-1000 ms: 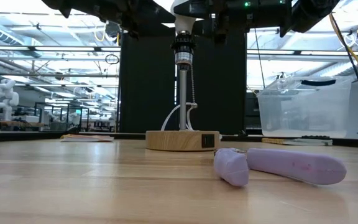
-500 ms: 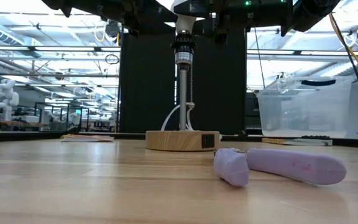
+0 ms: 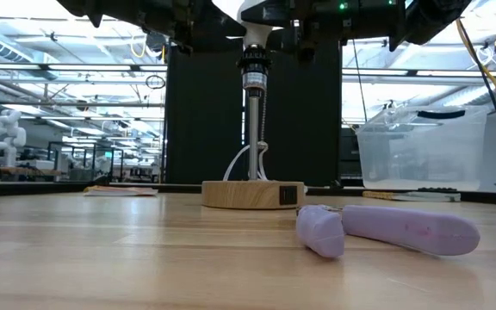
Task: Screw lightbulb
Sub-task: Insert the lightbulb on the lamp
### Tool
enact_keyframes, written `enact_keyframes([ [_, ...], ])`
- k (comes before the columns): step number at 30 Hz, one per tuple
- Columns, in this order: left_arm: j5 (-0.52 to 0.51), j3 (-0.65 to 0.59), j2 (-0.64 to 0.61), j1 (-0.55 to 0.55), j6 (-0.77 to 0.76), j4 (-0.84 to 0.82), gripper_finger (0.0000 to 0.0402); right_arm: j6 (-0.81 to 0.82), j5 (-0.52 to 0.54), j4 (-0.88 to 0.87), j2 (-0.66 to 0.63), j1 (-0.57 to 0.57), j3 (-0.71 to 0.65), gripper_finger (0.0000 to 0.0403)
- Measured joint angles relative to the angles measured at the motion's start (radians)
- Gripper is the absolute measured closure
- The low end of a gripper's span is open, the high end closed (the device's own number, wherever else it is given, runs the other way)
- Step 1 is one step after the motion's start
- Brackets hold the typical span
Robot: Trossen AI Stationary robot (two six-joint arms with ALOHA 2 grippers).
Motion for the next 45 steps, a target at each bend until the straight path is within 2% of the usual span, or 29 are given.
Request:
enact_keyframes([
  [24, -0.011, 0.0, 0.003, 0.024, -0.031, -0.013, 0.0129, -0.032, 0.01, -0.017, 0.0, 0.03, 0.0, 0.0149],
  [27, -0.013, 0.0, 0.004, 0.026, -0.032, -0.018, 0.0129, -0.044, 0.035, -0.04, -0.012, 0.033, 0.001, 0.0149],
  [35, -0.012, 0.0, -0.013, 0.013, -0.003, -0.022, 0.0129, -0.074, 0.021, -0.118, -0.063, 0.036, 0.0, 0.0148],
  [38, -0.008, 0.0, -0.02, 0.014, -0.003, -0.016, 0.0129, -0.075, 0.027, -0.124, -0.065, 0.035, 0.0, 0.0137],
  [45, 0.004, 0.0, -0.024, 0.013, -0.004, -0.019, 0.0129, -0.086, 0.029, -0.148, -0.062, 0.035, -0.005, 0.0082],
])
